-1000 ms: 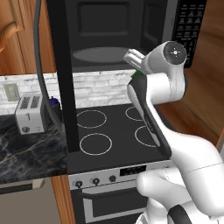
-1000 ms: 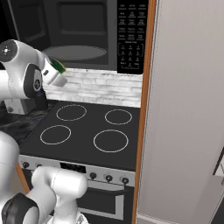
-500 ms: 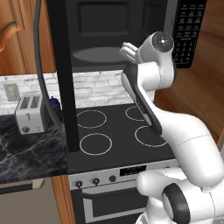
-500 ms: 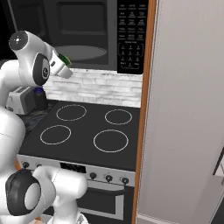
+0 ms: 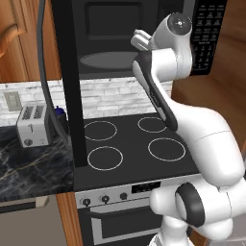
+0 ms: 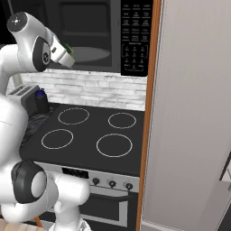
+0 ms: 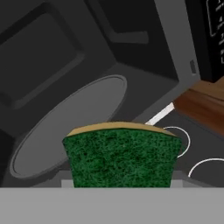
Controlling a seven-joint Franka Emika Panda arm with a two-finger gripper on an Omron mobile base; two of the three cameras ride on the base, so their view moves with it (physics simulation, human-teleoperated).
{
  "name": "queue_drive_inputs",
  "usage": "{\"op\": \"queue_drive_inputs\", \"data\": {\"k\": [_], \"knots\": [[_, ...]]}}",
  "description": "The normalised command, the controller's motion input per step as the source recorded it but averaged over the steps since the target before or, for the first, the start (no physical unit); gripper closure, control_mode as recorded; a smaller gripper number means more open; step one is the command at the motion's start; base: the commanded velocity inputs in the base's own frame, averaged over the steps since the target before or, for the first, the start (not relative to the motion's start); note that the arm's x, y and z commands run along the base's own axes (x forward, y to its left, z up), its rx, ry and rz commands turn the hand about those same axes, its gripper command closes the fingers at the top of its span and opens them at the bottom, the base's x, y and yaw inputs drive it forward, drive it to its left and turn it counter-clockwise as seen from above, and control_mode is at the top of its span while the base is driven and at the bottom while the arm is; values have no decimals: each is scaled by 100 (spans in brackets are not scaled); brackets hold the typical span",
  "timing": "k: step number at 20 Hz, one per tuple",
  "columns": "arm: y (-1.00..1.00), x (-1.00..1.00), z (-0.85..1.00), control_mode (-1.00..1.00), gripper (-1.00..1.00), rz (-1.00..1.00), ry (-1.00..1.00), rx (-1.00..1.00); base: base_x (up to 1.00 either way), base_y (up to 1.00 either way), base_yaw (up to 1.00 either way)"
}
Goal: Place the sponge inside the microwave to prepare for sanitizing.
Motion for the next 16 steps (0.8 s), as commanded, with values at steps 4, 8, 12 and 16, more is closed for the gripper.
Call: {"op": "queue_drive_inputs", "data": {"k": [4, 8, 12, 16], "knots": [[0, 4, 19, -100, 100, 0, 0, 0, 0, 0, 0], [0, 42, -23, -100, 100, 0, 0, 0, 0, 0, 0], [3, 48, -31, -100, 100, 6, 0, 0, 0, 0, 0], [0, 34, -4, -100, 100, 9, -3, -1, 0, 0, 0]]}}
